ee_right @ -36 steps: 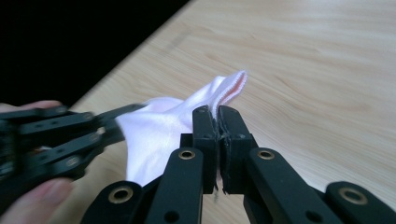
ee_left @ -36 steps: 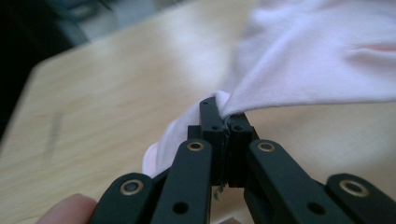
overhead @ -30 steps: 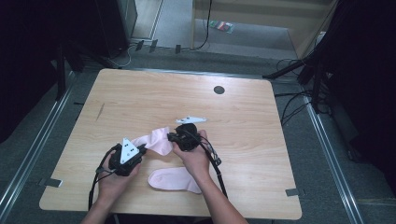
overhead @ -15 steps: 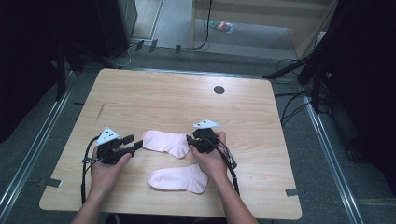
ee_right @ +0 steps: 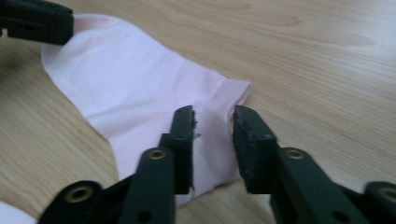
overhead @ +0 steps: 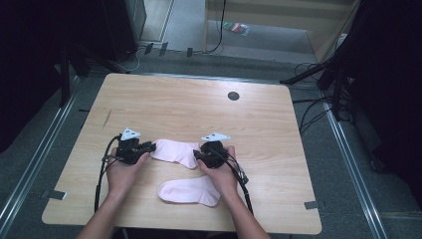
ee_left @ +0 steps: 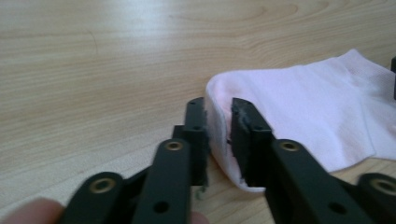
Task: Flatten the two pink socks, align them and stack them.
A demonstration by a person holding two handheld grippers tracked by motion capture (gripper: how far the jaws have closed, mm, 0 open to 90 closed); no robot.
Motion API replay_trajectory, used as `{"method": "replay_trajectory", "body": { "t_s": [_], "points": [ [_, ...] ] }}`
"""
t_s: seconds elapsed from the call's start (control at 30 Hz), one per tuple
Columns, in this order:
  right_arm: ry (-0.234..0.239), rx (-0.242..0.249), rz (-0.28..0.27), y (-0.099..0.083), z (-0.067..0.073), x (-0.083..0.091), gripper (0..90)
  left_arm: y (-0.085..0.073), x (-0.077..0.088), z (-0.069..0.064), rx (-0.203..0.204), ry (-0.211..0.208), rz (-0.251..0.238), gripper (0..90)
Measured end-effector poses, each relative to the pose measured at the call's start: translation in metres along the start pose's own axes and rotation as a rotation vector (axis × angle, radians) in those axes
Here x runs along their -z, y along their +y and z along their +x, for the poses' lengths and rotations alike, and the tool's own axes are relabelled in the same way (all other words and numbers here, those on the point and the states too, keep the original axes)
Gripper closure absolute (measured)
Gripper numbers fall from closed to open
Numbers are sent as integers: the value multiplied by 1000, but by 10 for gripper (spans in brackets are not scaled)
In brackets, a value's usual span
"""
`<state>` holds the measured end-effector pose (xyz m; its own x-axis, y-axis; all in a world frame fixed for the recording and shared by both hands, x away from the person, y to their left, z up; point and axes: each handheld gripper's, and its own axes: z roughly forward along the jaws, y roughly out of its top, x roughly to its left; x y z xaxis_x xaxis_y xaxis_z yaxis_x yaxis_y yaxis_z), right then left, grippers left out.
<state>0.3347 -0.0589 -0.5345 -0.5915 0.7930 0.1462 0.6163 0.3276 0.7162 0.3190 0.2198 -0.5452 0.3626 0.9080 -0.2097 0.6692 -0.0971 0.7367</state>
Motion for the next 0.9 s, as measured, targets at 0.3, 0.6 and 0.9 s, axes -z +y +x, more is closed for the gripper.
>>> {"method": "replay_trajectory", "body": {
  "t_s": [0.3, 0.6, 0.9],
  "points": [
    [-1, 9, 12, 0, -6, 10, 895, -4, 19, -1, 1, -67, -29, 900],
    [45, -12, -62, 6, -14, 53, 898, -10, 52, -20, 14, -145, -119, 900],
    [56, 12, -85, -8, -8, 90, 900, -22, 78, -43, -13, -186, -143, 900]
  ]
}}
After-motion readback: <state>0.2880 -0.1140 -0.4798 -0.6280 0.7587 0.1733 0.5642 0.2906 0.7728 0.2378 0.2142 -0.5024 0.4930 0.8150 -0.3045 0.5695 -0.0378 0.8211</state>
